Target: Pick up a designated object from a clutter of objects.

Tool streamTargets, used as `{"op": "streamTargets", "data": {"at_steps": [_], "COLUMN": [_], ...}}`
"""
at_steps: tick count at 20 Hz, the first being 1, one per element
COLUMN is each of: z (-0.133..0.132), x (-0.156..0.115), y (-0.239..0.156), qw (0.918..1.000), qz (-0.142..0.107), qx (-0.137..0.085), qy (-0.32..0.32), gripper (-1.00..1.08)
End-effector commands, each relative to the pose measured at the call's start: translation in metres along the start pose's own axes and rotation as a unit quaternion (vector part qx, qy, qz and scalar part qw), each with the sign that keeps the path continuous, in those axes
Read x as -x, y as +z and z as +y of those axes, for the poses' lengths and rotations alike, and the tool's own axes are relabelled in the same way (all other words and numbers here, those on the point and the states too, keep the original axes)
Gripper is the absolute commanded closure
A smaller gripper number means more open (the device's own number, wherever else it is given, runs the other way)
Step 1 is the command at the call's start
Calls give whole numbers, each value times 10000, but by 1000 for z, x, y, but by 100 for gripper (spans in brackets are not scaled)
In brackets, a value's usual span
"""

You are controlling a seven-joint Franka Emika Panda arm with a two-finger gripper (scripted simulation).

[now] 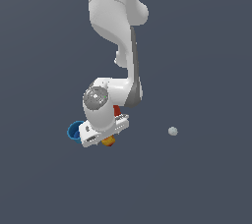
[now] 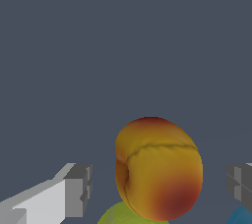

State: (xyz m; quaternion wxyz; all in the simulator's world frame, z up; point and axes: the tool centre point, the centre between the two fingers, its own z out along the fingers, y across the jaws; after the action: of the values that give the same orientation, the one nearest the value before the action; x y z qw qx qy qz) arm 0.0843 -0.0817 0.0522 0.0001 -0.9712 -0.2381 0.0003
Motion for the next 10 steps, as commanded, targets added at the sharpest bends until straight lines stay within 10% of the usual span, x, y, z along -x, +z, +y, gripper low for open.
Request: {"op": "streamTargets", "data": {"at_steps": [1, 6, 7, 10], "z": [0, 1, 1, 1], "x": [0, -1, -1, -1], "y": [12, 18, 18, 18], "qw": [10000, 10000, 10000, 10000], "qz": [1, 2, 2, 2], "qx": [1, 1, 1, 1], "qy": [-4, -7, -7, -7], "gripper": [-92, -92, 108, 108]}}
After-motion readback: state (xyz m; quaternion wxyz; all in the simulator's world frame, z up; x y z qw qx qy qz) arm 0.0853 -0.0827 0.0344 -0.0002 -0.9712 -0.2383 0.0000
